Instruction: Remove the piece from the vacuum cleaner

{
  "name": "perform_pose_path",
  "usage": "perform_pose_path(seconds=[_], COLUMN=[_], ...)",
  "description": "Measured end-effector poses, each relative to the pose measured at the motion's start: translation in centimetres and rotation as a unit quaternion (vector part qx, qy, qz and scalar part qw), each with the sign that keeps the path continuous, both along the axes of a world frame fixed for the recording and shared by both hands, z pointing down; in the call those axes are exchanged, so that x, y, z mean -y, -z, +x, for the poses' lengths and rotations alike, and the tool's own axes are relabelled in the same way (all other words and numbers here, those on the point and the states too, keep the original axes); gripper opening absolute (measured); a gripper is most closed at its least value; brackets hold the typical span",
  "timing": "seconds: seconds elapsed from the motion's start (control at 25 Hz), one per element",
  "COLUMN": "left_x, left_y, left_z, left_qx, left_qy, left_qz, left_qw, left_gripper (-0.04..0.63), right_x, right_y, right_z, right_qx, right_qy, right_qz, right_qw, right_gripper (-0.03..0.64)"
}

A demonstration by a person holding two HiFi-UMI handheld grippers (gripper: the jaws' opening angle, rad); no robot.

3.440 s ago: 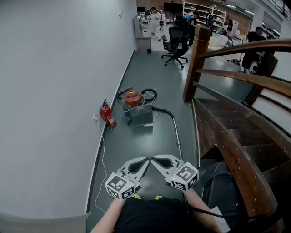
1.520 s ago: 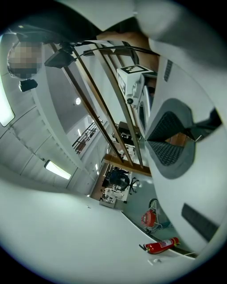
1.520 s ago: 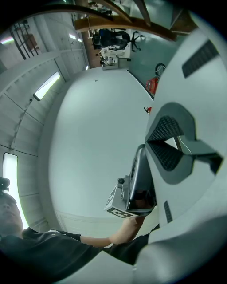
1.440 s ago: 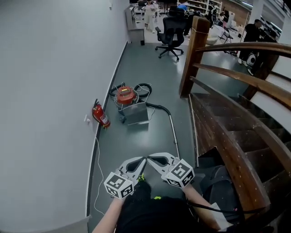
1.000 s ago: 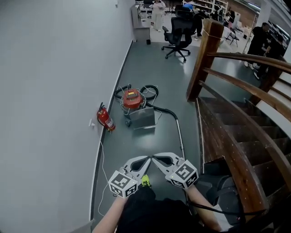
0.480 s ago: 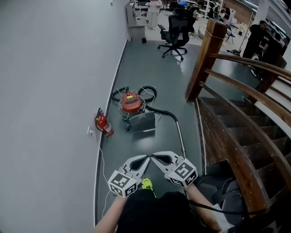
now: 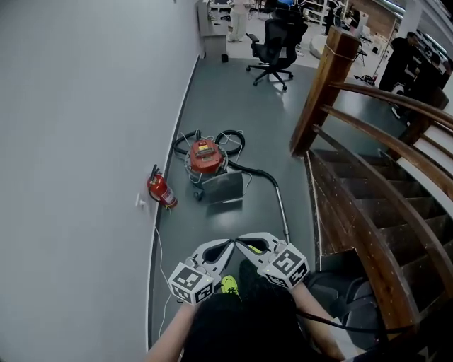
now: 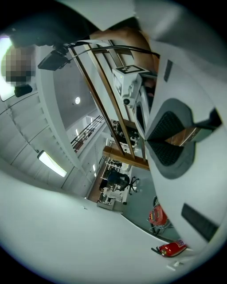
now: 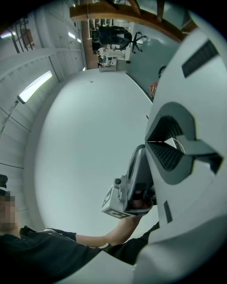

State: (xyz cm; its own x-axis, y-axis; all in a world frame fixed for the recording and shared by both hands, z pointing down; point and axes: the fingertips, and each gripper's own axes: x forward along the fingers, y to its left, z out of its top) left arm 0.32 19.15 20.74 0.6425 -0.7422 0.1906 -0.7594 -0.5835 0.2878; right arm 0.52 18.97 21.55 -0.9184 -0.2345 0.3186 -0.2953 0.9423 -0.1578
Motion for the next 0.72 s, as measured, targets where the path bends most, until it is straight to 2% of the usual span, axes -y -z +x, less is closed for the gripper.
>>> perform_pose_path(seconds=[0.4,0.72], left_x=[4.4,10.1], left_y=[-0.4,-1.5], left_z=[-1.3,-1.6], left_qx=[0.026,0.029], left_qy=[0.016,0.029], left_qz=[-0.001,-0.012], left_qw=[0.9995,0.9991], left_gripper=[0.008,0.008], right_x=[4.3,10.1], right_y=[-0.4,-1.5], right_z=[-1.4,-1.7], right_qx=[-0.009,-0.010], right_qy=[0.033,0.048], right_qz=[0.011,0.000], right_qw=[0.999,0.999], right_gripper=[0.014,0.015])
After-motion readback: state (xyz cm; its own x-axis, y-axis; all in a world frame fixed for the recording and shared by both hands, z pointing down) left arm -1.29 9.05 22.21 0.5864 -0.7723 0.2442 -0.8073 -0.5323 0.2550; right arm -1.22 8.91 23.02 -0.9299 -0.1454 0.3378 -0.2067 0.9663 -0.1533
